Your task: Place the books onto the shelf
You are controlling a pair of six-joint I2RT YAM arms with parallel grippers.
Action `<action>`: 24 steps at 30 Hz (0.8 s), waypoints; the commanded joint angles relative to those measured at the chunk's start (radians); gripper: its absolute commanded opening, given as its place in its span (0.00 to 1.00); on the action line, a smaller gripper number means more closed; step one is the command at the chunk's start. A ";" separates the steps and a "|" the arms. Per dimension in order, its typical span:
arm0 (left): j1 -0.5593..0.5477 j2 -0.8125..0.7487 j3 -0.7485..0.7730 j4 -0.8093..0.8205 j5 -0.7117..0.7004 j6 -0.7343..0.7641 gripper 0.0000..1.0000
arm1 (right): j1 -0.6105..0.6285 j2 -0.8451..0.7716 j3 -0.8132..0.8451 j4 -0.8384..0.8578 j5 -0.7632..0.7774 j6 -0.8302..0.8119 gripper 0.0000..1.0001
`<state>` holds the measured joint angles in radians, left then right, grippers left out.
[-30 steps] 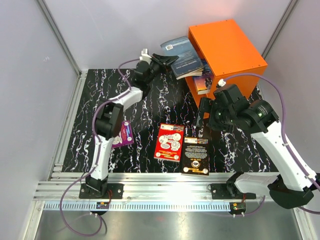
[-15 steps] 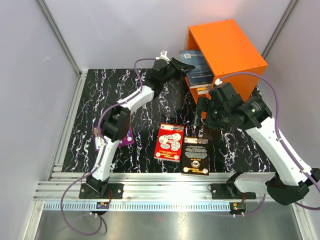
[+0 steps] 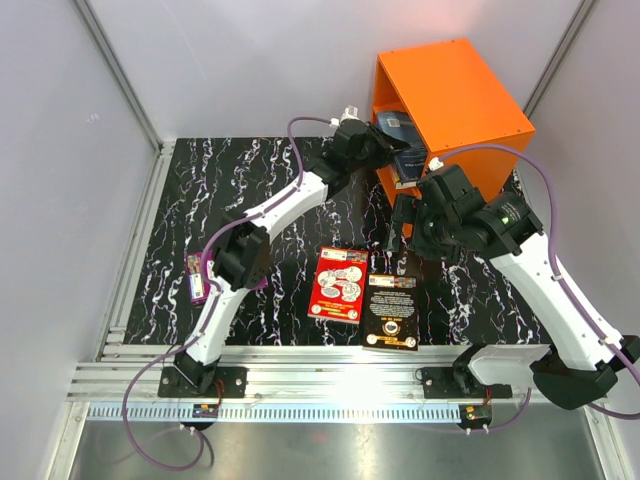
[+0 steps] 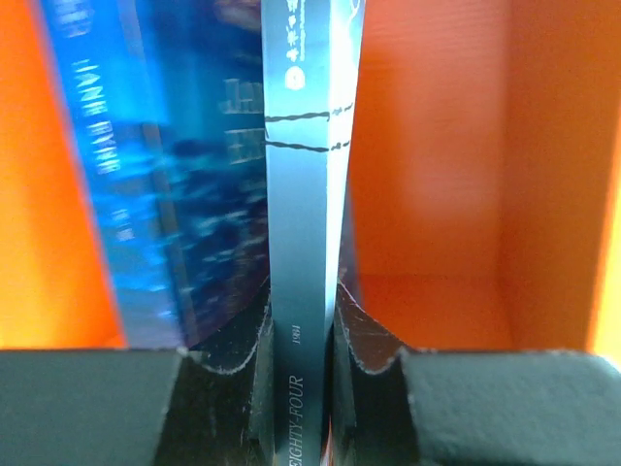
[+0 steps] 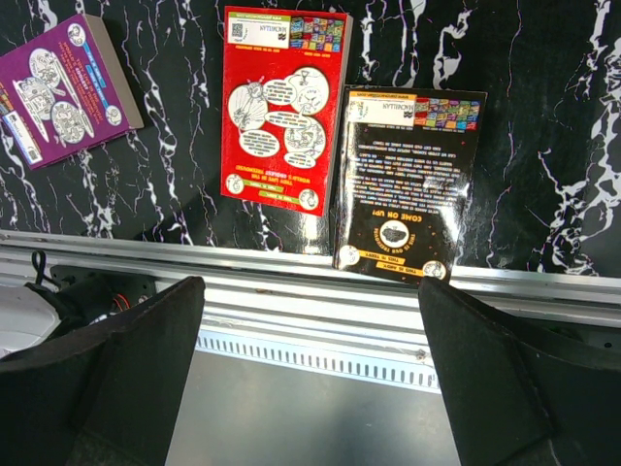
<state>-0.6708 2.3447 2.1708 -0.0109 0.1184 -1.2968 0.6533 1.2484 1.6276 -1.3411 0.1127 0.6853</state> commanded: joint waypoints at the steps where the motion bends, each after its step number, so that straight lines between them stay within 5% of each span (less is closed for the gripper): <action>1: -0.007 -0.070 0.079 0.025 -0.111 0.036 0.13 | -0.003 -0.027 0.008 -0.285 0.019 0.008 1.00; 2: -0.007 -0.071 0.083 0.020 -0.109 0.048 0.28 | -0.003 -0.027 0.005 -0.285 0.018 0.011 1.00; 4: -0.007 -0.077 0.083 -0.015 -0.112 0.074 0.88 | -0.003 -0.033 0.000 -0.283 0.015 0.011 1.00; 5: -0.007 -0.090 0.081 -0.024 -0.114 0.083 0.99 | -0.003 -0.035 -0.003 -0.285 0.012 0.013 1.00; 12: 0.008 -0.183 0.098 -0.115 -0.198 0.175 0.99 | -0.004 -0.037 -0.015 -0.283 0.001 0.016 1.00; 18: 0.040 -0.160 0.286 -0.303 -0.174 0.275 0.99 | -0.004 -0.033 -0.025 -0.265 -0.015 0.011 1.00; 24: -0.032 -0.133 0.259 -0.360 -0.197 0.301 0.99 | -0.003 -0.006 -0.026 -0.234 -0.038 0.003 1.00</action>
<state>-0.6472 2.2463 2.3894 -0.3733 -0.0563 -1.0458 0.6533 1.2327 1.6001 -1.3521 0.0864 0.6888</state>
